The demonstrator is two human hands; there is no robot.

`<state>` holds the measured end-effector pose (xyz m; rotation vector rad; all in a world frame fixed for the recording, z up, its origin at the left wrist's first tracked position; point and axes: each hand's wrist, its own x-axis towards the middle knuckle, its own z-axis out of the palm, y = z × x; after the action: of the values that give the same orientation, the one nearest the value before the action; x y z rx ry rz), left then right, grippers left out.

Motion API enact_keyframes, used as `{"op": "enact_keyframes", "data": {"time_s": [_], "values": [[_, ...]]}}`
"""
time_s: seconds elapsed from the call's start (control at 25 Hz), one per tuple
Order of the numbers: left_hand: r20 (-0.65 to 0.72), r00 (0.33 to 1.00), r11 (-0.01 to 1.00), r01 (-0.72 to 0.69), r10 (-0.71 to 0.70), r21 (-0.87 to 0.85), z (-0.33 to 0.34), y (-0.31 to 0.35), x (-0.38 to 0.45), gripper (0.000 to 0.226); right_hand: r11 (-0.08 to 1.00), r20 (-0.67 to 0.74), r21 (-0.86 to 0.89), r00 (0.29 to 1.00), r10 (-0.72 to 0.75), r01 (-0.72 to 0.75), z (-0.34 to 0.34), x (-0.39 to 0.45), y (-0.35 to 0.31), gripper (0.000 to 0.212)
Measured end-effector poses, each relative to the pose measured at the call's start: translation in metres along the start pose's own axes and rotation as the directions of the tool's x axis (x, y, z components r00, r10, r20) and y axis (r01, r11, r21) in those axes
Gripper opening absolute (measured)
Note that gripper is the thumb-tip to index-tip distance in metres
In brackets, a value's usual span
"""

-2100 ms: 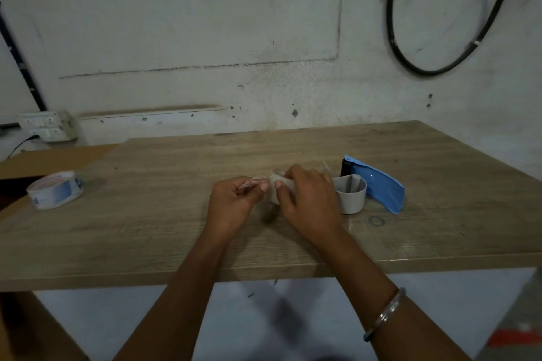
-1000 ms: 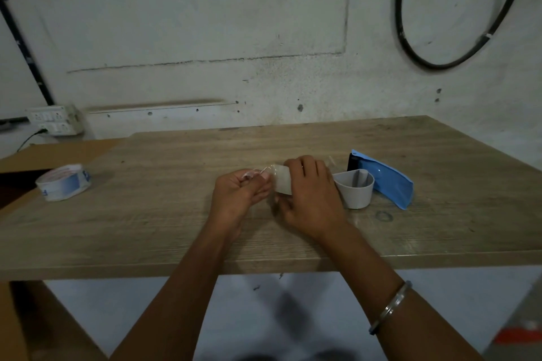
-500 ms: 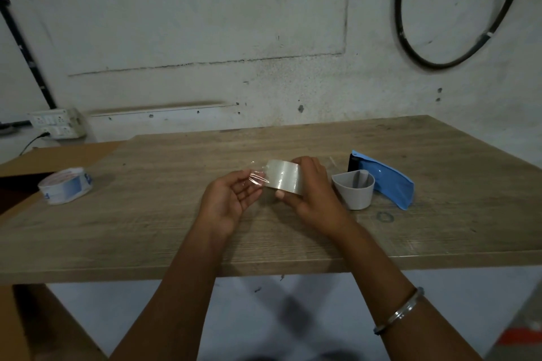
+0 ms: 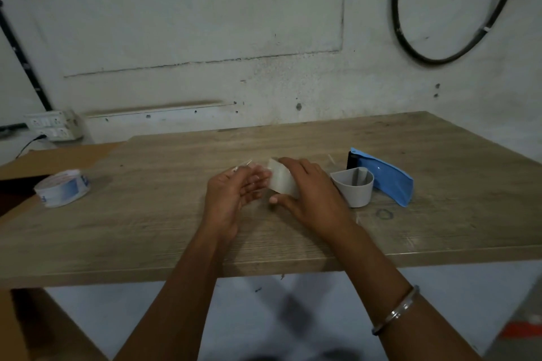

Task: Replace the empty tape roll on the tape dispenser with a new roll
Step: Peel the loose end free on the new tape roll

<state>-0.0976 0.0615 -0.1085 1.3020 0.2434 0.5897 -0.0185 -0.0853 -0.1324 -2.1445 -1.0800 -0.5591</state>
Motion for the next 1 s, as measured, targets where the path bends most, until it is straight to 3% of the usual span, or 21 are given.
{"op": "enact_keyframes", "data": {"time_s": [0.36, 0.72, 0.88, 1.0], "values": [[-0.062, 0.998, 1.0, 0.0, 0.0, 0.004, 0.005, 0.002, 0.002, 0.015, 0.991, -0.023, 0.132, 0.999, 0.03, -0.027, -0.002, -0.002, -0.002, 0.064], [-0.154, 0.983, 0.975, 0.072, -0.105, -0.21, -0.003, 0.007, 0.006, 0.016, 0.916, -0.005, 0.391, 0.995, 0.096, -0.086, -0.013, -0.006, -0.009, 0.056], [-0.114, 0.986, 0.986, 0.109, -0.124, -0.123, -0.007, 0.004, 0.008, 0.02, 0.95, -0.004, 0.302, 0.996, 0.089, -0.084, -0.014, -0.007, -0.006, 0.051], [-0.093, 0.993, 0.996, 0.079, -0.074, 0.044, -0.006, -0.003, 0.008, 0.039, 0.976, -0.008, 0.198, 0.996, 0.09, -0.087, -0.011, -0.005, -0.005, 0.03]]}}
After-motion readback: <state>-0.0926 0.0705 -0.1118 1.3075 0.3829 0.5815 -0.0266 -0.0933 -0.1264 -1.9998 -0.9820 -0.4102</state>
